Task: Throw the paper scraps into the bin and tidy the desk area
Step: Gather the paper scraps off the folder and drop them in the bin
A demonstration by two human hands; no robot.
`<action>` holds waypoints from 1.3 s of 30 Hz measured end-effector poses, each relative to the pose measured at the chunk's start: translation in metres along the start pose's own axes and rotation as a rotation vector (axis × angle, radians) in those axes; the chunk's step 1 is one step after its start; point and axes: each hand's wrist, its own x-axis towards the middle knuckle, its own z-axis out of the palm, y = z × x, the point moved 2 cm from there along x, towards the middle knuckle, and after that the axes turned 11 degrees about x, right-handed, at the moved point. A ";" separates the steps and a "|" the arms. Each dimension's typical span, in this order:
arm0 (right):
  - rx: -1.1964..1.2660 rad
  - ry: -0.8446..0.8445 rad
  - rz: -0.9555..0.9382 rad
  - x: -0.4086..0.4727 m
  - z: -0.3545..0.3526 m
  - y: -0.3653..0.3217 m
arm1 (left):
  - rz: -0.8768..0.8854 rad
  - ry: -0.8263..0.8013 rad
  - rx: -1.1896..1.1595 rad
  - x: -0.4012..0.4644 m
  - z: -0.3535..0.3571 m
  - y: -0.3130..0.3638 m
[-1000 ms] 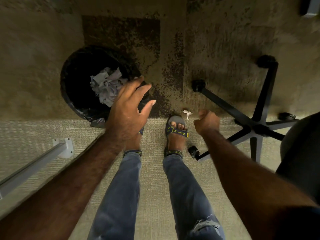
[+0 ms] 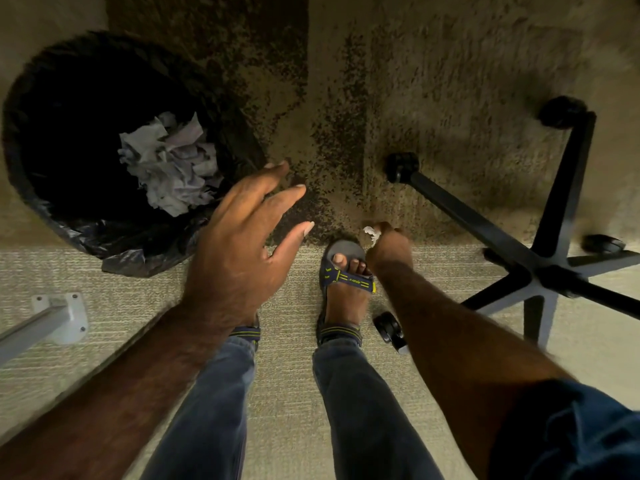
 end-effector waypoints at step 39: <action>0.411 0.118 0.055 -0.139 -0.132 -0.132 | -0.033 0.068 -0.016 0.000 -0.007 0.009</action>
